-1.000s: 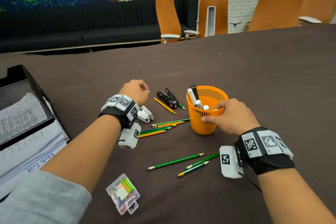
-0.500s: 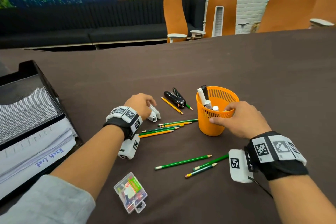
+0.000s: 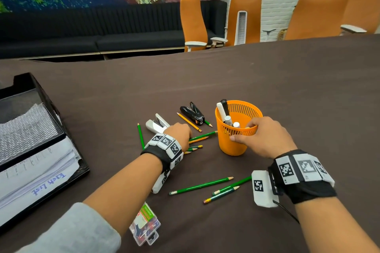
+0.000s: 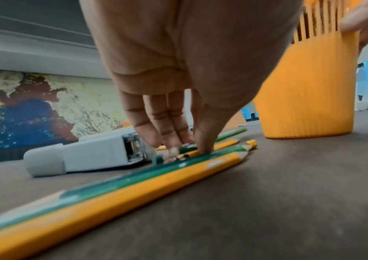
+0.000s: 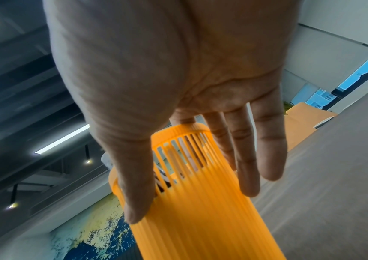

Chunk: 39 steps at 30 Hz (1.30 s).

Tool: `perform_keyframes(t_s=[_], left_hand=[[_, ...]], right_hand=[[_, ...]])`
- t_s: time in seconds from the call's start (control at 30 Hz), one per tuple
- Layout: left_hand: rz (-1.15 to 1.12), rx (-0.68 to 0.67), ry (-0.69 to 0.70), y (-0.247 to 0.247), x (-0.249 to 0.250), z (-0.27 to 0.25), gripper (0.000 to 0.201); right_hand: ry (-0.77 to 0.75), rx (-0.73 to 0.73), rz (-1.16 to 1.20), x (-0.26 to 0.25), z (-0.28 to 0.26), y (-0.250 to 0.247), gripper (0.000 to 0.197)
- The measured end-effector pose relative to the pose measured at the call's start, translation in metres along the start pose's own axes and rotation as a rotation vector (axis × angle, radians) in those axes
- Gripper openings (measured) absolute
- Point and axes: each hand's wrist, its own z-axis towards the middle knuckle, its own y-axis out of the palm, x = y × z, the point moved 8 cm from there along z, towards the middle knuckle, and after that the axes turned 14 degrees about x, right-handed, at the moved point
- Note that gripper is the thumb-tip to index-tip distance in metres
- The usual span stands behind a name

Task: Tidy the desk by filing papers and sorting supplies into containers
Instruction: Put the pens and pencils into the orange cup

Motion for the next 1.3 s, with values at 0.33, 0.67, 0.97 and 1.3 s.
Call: perform_keyframes(t_s=[0.33,0.67,0.97,1.3], left_hand=[[-0.414,0.285,-0.233,-0.076,-0.039,0.004,0.016],[-0.496,0.289,0.117,-0.167,0.034,0.009,0.018],[-0.471,0.280,0.116,-0.161,0.063,0.022,0.035],[-0.211,-0.015,-0.076,-0.050,0.003,0.008,0.004]], right_hand=[[-0.003,0.002,0.003,0.002,0.000,0.000,0.048],[0.003,-0.010,0.005,0.002,0.000,-0.001,0.051],[0.003,-0.020,0.010,0.005,0.001,0.000,0.059],[-0.005,-0.029,-0.002,0.005,0.001,0.004,0.061]])
